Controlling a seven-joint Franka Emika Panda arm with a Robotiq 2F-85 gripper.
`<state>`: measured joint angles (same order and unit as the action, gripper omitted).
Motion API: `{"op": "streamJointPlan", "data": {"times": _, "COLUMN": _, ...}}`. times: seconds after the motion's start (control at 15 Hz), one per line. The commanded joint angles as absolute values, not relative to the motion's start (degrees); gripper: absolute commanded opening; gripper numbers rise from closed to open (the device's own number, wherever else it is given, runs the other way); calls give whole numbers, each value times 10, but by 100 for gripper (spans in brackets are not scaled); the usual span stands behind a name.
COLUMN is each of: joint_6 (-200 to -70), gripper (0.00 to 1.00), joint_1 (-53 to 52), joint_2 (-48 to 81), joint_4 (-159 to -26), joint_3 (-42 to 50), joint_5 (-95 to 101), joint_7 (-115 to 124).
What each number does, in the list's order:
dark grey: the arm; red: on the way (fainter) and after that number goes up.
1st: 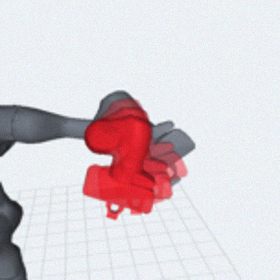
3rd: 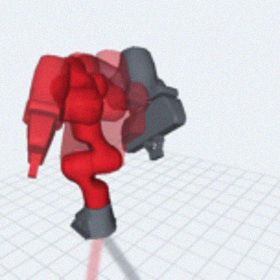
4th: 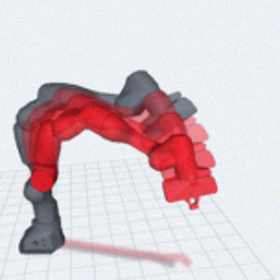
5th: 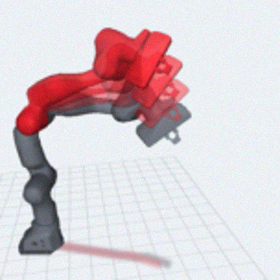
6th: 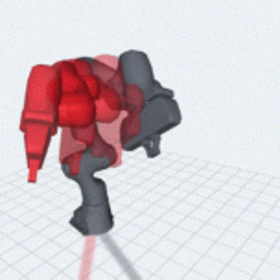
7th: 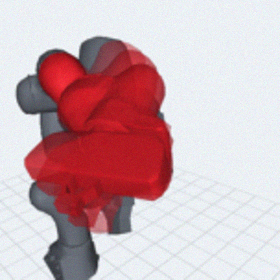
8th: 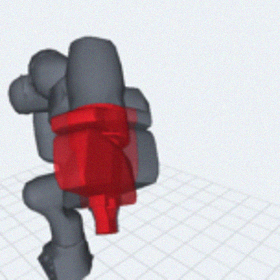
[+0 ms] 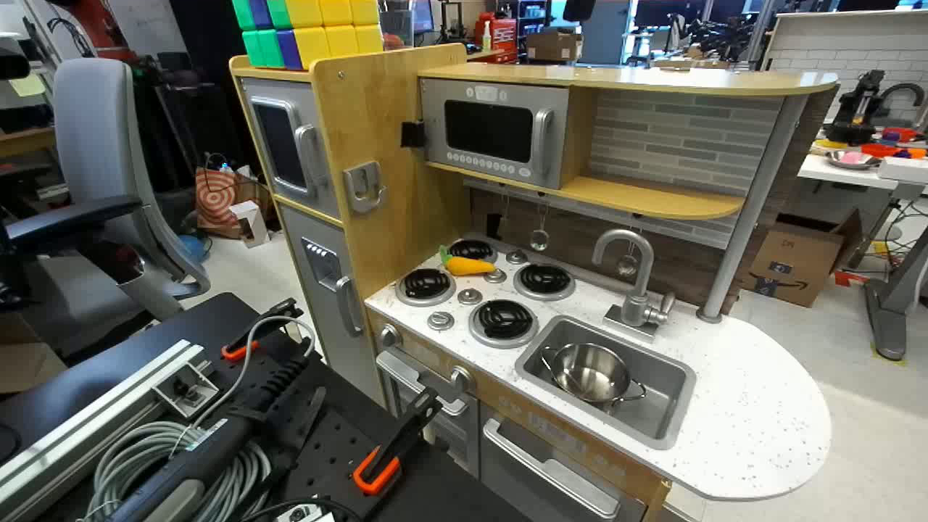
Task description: Put the carrot plushy in the pot in the sink
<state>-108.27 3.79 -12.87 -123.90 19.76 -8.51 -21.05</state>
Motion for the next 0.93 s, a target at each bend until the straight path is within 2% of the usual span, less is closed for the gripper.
{"op": "streamJointPlan", "data": {"times": 0.0, "joint_6": -1080, "gripper": 100, "joint_1": 59, "joint_2": -126, "joint_4": -1237, "joint_3": 178, "joint_5": -90, "joint_7": -215}}
{"op": "streamJointPlan", "data": {"times": 0.33, "joint_6": -1121, "gripper": 100, "joint_1": 57, "joint_2": -114, "joint_4": -1250, "joint_3": 166, "joint_5": -107, "joint_7": -184}}
{"op": "streamJointPlan", "data": {"times": 0.6, "joint_6": -1278, "gripper": 100, "joint_1": 45, "joint_2": -34, "joint_4": -1300, "joint_3": 131, "joint_5": -149, "joint_7": -127}}
{"op": "streamJointPlan", "data": {"times": 0.87, "joint_6": -1427, "gripper": 100, "joint_1": 37, "joint_2": 98, "joint_4": -1296, "joint_3": 82, "joint_5": -211, "joint_7": -97}}
